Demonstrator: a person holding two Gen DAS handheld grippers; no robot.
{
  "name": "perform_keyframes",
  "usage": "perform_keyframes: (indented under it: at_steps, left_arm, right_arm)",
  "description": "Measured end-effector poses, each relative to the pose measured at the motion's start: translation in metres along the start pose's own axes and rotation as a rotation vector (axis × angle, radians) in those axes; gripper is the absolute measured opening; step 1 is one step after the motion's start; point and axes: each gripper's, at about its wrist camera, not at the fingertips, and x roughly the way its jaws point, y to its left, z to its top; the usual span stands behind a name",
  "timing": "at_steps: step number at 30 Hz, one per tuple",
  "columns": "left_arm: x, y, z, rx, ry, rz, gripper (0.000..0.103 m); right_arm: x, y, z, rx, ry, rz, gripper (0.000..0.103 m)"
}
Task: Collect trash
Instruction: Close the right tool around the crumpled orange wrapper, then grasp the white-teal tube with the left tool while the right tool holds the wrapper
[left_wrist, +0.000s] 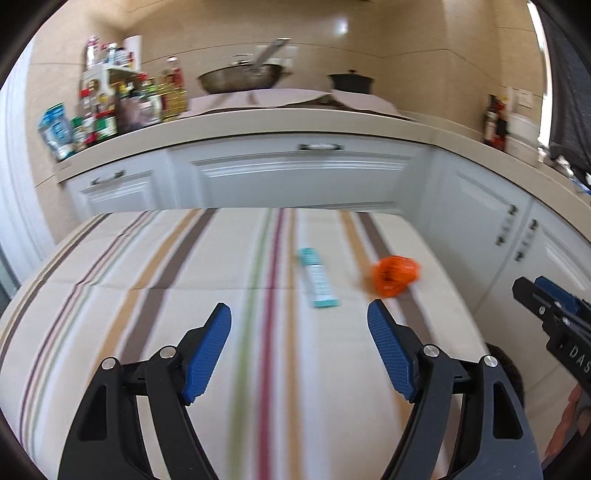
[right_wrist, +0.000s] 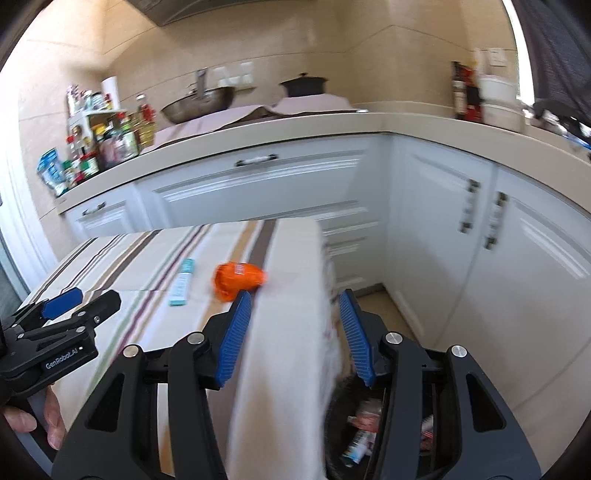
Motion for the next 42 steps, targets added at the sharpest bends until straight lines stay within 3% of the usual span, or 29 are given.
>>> perform_keyframes:
  at_steps: [2,8,17,27,30,32,42]
  left_arm:
    - [0.002,0.014,0.0,-0.018,0.003,0.025,0.074]
    - [0.011,0.056,0.0,-0.063,0.015,0.091,0.074]
    - [0.025,0.09,0.003,-0.114,0.04,0.127,0.076]
    - [0.035,0.094,0.001,-0.125,0.069,0.121,0.077]
    - [0.037,0.091,0.002,-0.126,0.074,0.109,0.078]
    - [0.038,0.088,0.002,-0.123,0.076,0.104,0.078]
    - [0.045,0.065,0.004,-0.109,0.093,0.059,0.078]
  right_arm:
    - [0.011,0.012,0.006,-0.013,0.007,0.012,0.055]
    - [0.041,0.04,0.019,-0.047,0.032,0.025,0.055]
    - [0.096,0.059,0.03,-0.063,0.11,0.003,0.062]
    - [0.138,0.05,0.026,-0.055,0.243,-0.035,0.063]
    - [0.14,0.049,0.025,-0.05,0.251,-0.022,0.061]
    - [0.142,0.05,0.024,-0.057,0.256,-0.014,0.055]
    - [0.126,0.051,0.021,-0.08,0.212,-0.003,0.052]
